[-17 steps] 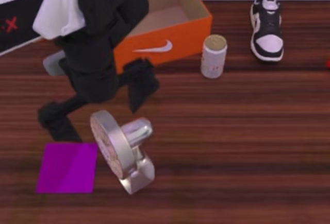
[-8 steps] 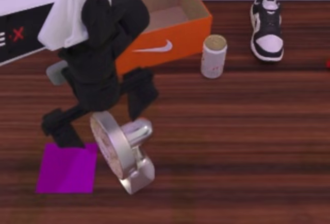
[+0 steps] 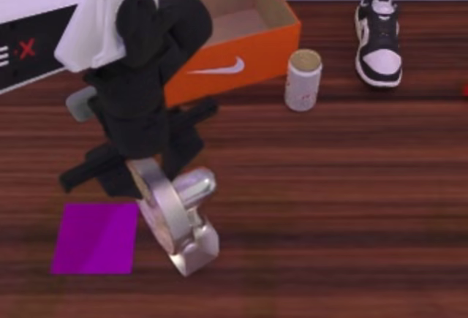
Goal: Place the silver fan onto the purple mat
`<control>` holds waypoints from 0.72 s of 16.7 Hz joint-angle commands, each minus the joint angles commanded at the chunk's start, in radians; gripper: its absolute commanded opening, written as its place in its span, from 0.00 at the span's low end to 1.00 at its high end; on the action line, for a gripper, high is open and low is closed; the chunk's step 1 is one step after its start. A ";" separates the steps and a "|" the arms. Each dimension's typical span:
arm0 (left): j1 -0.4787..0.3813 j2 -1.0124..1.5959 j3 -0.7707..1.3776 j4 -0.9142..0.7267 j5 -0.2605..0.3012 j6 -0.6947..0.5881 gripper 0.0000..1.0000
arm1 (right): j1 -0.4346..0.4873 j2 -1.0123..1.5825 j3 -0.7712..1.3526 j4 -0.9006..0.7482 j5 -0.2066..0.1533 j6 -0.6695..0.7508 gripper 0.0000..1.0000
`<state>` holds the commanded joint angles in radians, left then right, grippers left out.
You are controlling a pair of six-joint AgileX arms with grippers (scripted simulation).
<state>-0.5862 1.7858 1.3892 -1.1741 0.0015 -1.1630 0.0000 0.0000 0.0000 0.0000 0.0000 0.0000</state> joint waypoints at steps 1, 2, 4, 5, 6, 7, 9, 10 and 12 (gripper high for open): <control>0.000 0.000 0.000 0.000 0.000 0.000 0.17 | 0.000 0.000 0.000 0.000 0.000 0.000 1.00; 0.000 0.000 0.000 0.000 0.000 0.000 0.10 | 0.000 0.000 0.000 0.000 0.000 0.000 1.00; 0.000 0.000 0.000 0.000 0.000 0.000 0.00 | 0.000 0.000 0.000 0.000 0.000 0.000 1.00; 0.000 0.000 0.000 0.000 0.000 0.000 0.00 | 0.000 0.000 0.000 0.000 0.000 0.000 1.00; 0.000 0.000 0.000 0.000 0.000 0.000 0.00 | 0.000 0.000 0.000 0.000 0.000 0.000 1.00; 0.000 0.000 0.000 0.000 0.000 0.000 0.00 | 0.000 0.000 0.000 0.000 0.000 0.000 1.00; 0.000 0.000 0.000 0.000 0.000 0.000 0.00 | 0.000 0.000 0.000 0.000 0.000 0.000 1.00; 0.000 0.000 0.000 0.000 0.000 0.000 0.00 | 0.000 0.000 0.000 0.000 0.000 0.000 1.00; 0.001 -0.001 0.001 0.000 0.000 0.001 0.00 | 0.000 0.000 0.000 0.000 0.000 0.000 1.00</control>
<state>-0.5856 1.7846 1.3900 -1.1745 0.0015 -1.1619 0.0000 0.0000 0.0000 0.0000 0.0000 0.0000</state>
